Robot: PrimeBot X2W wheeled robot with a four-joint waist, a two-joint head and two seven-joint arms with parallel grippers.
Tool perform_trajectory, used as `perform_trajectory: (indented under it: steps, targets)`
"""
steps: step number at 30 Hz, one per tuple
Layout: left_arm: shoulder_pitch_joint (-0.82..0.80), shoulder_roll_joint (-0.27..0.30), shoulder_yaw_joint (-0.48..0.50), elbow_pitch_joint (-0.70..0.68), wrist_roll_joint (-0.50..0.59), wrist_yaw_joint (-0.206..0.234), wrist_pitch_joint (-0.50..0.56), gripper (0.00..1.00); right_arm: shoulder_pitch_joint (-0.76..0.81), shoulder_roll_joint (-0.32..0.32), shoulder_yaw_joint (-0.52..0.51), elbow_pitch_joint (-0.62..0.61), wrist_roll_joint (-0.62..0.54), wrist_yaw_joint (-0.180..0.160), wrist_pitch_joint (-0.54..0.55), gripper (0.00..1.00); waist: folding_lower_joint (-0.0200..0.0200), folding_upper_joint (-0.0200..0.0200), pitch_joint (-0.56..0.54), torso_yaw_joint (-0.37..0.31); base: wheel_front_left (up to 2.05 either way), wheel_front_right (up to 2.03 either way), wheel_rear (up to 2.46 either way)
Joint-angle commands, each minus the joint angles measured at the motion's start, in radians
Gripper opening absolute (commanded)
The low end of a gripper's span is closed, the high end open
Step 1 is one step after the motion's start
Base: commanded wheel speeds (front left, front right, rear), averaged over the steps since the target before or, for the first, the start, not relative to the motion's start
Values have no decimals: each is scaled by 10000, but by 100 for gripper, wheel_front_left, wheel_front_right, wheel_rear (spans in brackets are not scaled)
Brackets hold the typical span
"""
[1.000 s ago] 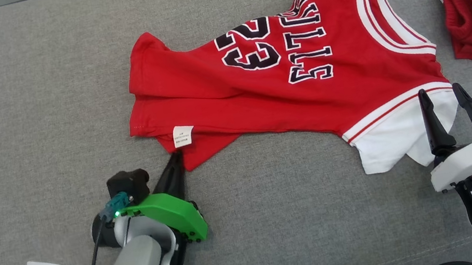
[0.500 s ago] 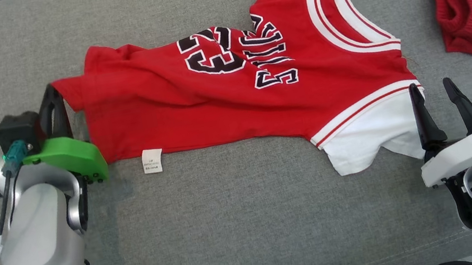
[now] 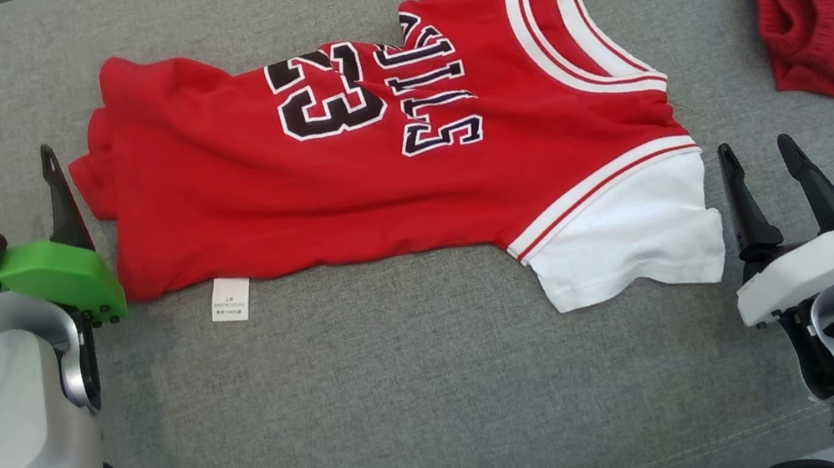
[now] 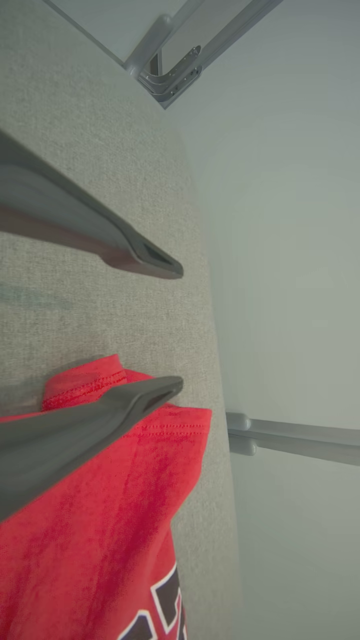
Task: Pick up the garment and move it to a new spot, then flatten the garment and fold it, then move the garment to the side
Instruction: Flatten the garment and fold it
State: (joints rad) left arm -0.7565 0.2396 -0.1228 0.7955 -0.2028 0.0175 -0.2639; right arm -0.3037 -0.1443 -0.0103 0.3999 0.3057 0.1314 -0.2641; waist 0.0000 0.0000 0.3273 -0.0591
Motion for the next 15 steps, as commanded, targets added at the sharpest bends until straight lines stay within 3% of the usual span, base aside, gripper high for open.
perform_trajectory:
  steps: [1,6,9,15]
  targets:
    - [144,-70,123,303,-106,65,2,100,16,25,-19,42,28,-17,7,100,0,0,-126,34,0,0,0]
    - [885,-484,484,669,-281,-222,3,100,180,76,-167,48,58,-17,6,100,0,0,-355,226,0,0,0]
    - [1371,-884,785,351,-502,-695,2,100,269,125,-212,64,44,-17,7,100,0,0,-482,375,0,0,0]
    - [2425,-1543,1159,-41,-602,-1223,2,100,308,196,-79,116,34,-17,7,100,0,0,-685,458,0,0,0]
